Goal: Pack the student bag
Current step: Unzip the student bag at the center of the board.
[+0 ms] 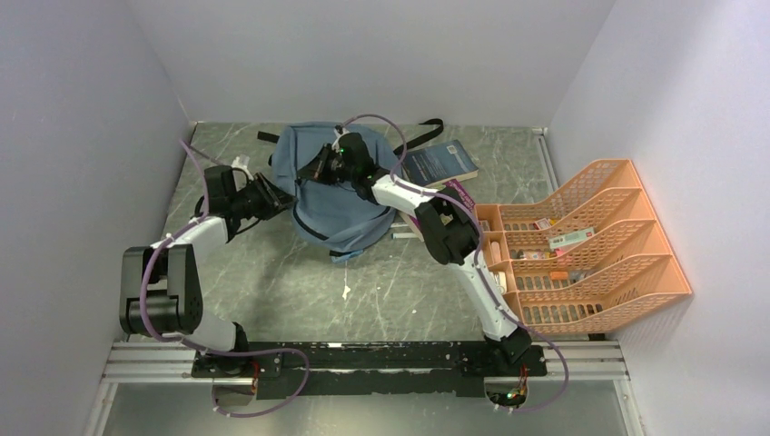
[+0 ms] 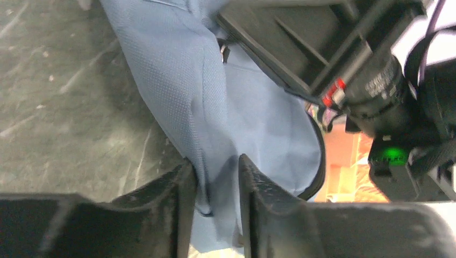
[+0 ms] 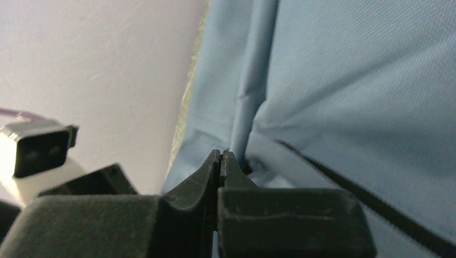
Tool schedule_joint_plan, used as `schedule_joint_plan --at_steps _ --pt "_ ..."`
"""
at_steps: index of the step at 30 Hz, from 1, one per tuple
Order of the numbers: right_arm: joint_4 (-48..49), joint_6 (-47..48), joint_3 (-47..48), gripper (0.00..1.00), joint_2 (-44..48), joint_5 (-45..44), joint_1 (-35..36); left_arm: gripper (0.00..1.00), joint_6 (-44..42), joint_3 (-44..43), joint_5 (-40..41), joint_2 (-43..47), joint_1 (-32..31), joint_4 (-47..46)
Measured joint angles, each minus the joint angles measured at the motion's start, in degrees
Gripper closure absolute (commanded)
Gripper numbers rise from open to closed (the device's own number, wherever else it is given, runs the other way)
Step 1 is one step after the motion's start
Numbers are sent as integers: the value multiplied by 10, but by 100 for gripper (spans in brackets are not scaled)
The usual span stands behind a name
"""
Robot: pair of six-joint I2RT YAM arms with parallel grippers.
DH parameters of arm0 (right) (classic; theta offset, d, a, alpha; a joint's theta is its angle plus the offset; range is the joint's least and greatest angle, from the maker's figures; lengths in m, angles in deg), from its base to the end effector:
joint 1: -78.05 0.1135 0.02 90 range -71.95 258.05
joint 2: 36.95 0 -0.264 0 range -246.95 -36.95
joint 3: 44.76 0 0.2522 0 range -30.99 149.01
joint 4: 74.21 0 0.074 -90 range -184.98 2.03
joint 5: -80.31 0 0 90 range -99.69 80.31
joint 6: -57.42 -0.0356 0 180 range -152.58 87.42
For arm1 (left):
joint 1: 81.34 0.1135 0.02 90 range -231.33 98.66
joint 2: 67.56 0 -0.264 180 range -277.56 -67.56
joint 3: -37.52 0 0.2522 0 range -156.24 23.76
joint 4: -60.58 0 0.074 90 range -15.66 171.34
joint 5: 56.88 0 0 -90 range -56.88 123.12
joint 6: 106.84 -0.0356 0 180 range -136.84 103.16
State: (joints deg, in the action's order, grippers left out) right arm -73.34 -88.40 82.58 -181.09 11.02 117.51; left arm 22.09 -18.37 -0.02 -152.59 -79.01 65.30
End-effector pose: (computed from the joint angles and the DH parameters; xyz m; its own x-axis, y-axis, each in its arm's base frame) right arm 0.4387 0.3774 0.1658 -0.8280 0.3207 -0.4599 -0.3062 0.4286 0.8500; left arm 0.3042 -0.0071 0.1959 -0.6967 -0.5549 -0.4546 -0.0234 0.6510 -0.7587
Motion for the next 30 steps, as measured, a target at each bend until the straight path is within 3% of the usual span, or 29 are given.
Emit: schedule_joint_plan --at_steps 3,5,10,16,26,30 --pt "5 13 -30 100 22 10 2 34 18 5 -4 -8 21 -3" --pt "11 26 -57 100 43 12 7 15 27 10 -4 -8 36 -3" --pt "26 52 -108 100 76 28 18 12 44 13 8 -8 70 2" --pt "52 63 -148 100 79 60 24 15 59 7 30 -21 77 6" --pt "84 72 -162 100 80 102 28 24 76 -32 40 -122 67 0" --pt "86 77 -162 100 80 113 29 51 77 -68 47 -145 47 3"
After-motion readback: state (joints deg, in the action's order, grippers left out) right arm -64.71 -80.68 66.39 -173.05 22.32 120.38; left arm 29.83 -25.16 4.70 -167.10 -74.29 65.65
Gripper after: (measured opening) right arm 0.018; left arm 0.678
